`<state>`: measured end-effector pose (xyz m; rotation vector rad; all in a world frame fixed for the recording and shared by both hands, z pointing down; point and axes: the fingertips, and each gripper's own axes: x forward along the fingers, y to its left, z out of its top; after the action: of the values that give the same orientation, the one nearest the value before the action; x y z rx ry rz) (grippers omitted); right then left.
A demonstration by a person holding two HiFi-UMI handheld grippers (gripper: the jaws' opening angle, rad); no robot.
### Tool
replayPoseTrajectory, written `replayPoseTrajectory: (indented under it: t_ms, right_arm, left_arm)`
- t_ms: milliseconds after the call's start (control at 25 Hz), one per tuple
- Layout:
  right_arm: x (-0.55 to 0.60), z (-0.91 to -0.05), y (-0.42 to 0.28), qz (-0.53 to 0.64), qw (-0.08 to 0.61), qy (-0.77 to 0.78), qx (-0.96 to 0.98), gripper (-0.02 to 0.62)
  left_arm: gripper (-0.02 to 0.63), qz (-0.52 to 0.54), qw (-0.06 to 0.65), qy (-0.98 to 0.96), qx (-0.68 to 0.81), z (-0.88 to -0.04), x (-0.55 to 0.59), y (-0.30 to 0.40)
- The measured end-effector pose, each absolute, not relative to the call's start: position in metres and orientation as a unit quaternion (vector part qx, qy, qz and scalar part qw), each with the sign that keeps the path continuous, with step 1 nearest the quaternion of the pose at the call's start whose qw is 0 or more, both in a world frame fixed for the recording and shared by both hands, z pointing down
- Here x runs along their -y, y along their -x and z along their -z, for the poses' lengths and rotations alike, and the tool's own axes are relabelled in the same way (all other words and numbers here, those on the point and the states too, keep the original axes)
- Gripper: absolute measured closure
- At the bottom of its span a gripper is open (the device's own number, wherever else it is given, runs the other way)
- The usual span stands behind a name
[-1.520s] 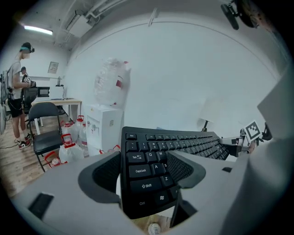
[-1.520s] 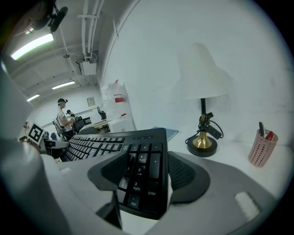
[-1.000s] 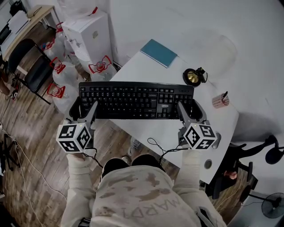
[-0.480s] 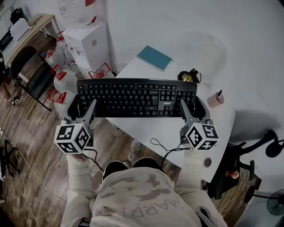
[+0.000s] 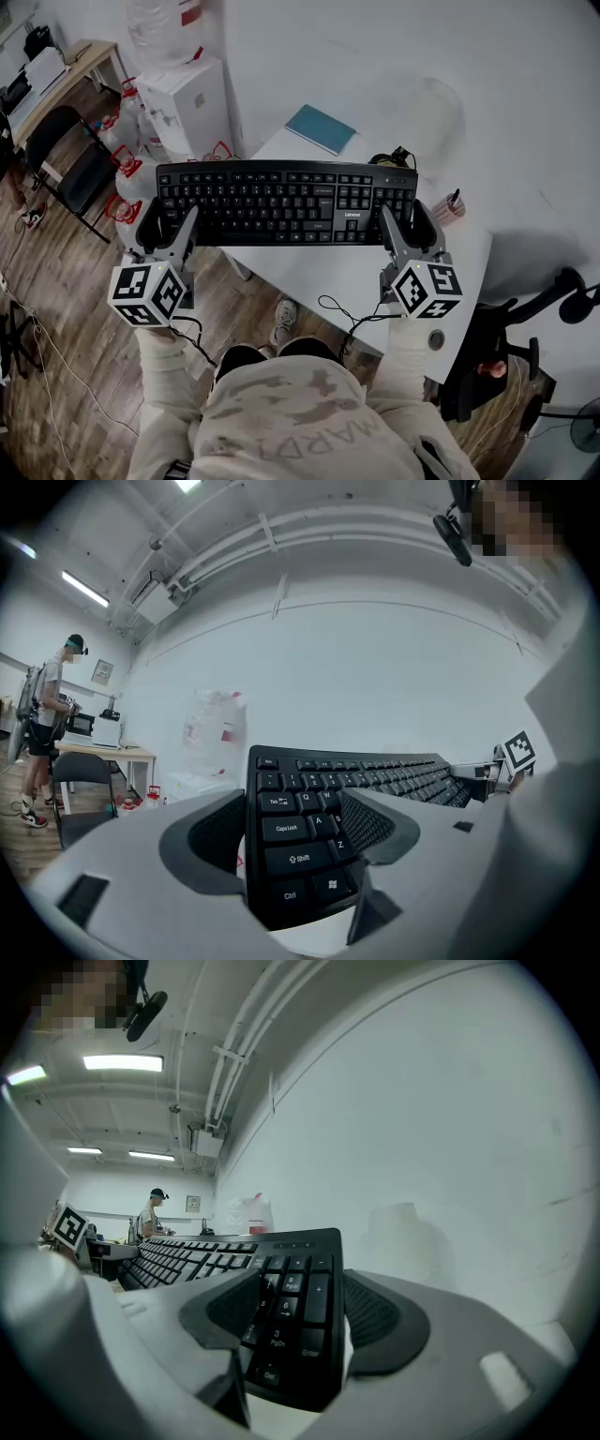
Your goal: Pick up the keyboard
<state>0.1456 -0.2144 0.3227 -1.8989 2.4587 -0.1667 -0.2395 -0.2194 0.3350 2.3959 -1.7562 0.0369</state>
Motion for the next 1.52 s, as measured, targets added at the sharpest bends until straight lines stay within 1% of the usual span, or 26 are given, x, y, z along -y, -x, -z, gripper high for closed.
replayPoseTrajectory:
  t_ms: [800, 1520]
  right_arm:
    - [0.157, -0.275, -0.156, 0.008, 0.056, 0.618, -0.784, 0.313]
    - [0.145, -0.258, -0.149, -0.01, 0.07, 0.618, -0.783, 0.313]
  left_arm:
    - [0.282, 0.031, 0.027, -0.811, 0.583, -0.28, 0.172, 0.229]
    - [0.282, 0.06, 0.016, -0.809, 0.584, -0.261, 0.164, 0.236]
